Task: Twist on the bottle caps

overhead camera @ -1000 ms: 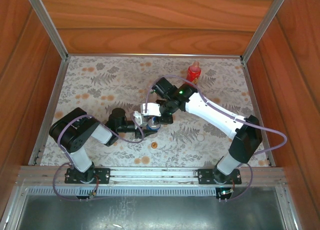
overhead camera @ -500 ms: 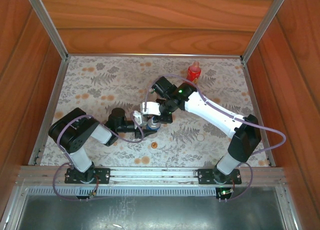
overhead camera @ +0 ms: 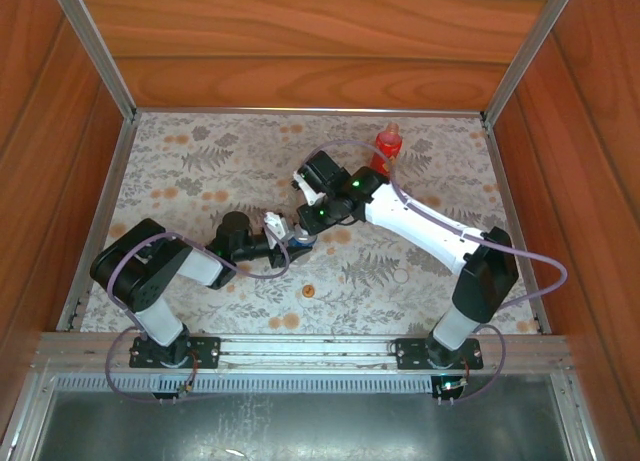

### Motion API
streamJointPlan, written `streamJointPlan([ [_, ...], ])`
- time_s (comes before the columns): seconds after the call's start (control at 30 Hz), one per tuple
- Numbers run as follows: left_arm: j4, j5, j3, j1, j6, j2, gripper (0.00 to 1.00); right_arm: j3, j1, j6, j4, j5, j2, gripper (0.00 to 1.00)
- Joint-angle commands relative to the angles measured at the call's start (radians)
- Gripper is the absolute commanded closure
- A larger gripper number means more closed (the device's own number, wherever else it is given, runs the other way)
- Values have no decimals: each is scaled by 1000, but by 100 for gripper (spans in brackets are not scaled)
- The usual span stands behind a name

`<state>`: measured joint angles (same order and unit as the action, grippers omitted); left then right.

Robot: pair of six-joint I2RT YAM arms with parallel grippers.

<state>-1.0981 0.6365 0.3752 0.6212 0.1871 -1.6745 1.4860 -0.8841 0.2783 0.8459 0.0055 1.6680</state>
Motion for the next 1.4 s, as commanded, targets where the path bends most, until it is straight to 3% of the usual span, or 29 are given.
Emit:
streamJointPlan([
  [0.0, -5, 4, 12, 4, 29, 19, 44, -9, -7, -59, 33, -30, -14, 73],
  [0.1, -3, 19, 1, 5, 32, 19, 44, -74, -6, -297, -47, -52, -121, 53],
  [0.13, -3, 25, -3, 4, 34, 19, 44, -100, -3, -360, -77, -53, -158, 51],
  [0.3, 4, 98, -14, 4, 45, 12, 44, -219, 14, -711, -171, -173, -304, 50],
  [0.4, 9, 171, -17, 5, 46, 14, 43, -239, 19, -931, -120, -292, -338, 50],
  [0.5, 10, 213, -21, 4, 41, 19, 44, -188, 20, -1064, -27, -299, -308, 50],
  [0.73, 14, 233, -38, 6, 47, 35, 43, -99, 35, -1178, 46, -268, -184, 50],
  [1.13, 17, 238, -33, 6, 49, 18, 44, -63, 45, -1207, 71, -275, -62, 50],
  [1.37, 19, 231, -33, 6, 51, 13, 44, -50, 46, -1194, 96, -302, -37, 64],
])
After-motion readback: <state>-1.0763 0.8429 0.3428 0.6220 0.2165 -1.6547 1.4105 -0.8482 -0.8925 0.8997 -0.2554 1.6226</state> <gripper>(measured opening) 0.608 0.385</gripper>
